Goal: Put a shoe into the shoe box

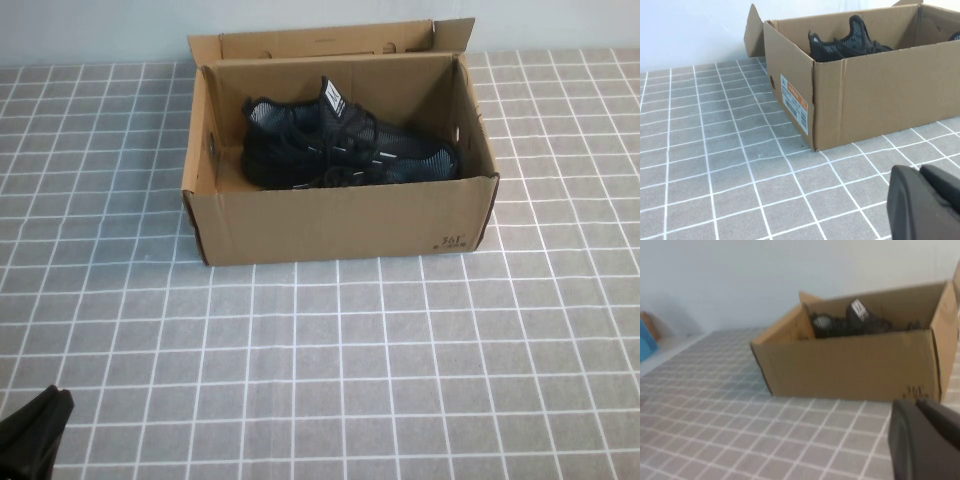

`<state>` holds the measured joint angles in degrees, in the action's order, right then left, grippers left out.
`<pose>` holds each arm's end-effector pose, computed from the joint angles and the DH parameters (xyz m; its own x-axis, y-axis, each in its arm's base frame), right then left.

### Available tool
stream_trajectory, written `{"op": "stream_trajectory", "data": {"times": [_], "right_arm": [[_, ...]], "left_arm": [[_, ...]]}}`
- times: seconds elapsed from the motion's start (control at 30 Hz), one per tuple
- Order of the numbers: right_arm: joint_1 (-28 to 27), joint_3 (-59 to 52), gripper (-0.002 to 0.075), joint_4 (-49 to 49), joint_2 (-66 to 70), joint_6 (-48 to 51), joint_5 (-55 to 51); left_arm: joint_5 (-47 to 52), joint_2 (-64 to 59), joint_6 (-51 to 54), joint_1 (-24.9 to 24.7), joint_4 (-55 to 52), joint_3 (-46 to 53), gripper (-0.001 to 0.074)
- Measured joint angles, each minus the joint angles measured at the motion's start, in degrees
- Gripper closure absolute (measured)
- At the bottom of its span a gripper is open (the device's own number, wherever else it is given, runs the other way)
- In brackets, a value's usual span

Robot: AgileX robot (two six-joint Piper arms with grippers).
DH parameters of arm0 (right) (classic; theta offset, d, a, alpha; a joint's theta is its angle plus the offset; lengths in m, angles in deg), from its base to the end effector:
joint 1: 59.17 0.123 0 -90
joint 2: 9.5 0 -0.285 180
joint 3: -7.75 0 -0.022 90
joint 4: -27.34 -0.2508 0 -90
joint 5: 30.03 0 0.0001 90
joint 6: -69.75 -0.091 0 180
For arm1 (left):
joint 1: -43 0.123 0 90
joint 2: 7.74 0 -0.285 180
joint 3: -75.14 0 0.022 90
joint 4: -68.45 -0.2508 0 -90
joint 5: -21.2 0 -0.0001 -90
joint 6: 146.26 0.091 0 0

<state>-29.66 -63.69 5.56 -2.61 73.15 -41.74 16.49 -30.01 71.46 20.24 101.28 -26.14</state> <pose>0.0392 0.0301 0.2306 -0.1605 0.2626 -0.9515 -0.5332 0.7881 0.3075 0.0724 -0.0261 0.1936 -0.0824 0.1286 -0.9883 0.3542 0.9307 0.0916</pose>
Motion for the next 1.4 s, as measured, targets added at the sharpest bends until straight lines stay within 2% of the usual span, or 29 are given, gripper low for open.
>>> {"op": "stream_trajectory", "data": {"times": [0.4, 0.5, 0.6, 0.83, 0.93, 1.1, 1.23, 1.4], "right_arm": [[0.00, -5.22, 0.0742, 0.24, 0.00, 0.00, -2.96], [-0.23, -5.33, 0.0743, 2.81, 0.00, 0.50, -2.67], [-3.65, -5.33, 0.0742, 6.69, 0.00, 1.07, -1.32], [-19.17, -5.33, 0.0742, 9.64, 0.00, 1.24, 1.35], [-23.35, -5.33, 0.0742, 10.02, 0.00, 1.33, 1.58], [-25.55, -5.53, 0.0742, 10.35, 0.00, 1.45, 2.14], [-25.70, -7.09, 0.0742, 10.45, 0.00, 1.45, 6.42], [-25.70, -7.23, 0.0742, 11.57, 0.00, 1.59, 6.41]], "left_arm": [[0.02, 0.00, 0.11, 0.00, 0.00, 0.00, 0.0736], [0.11, 0.00, 0.11, 0.00, 0.00, 0.00, 0.0736], [0.11, 0.00, 0.11, 0.00, 0.00, 0.00, 0.0736], [0.46, 0.00, 0.11, 0.00, 0.00, 0.00, 0.0736], [0.58, 0.00, 0.11, 0.00, 0.00, 0.00, 0.0736], [0.62, 0.00, 0.11, 0.00, 0.00, 0.00, 0.0736], [0.62, 0.00, 0.11, 0.00, 0.00, 0.00, 0.0736], [0.72, 0.00, 0.22, 0.00, 0.00, 0.00, 0.0736]]}}
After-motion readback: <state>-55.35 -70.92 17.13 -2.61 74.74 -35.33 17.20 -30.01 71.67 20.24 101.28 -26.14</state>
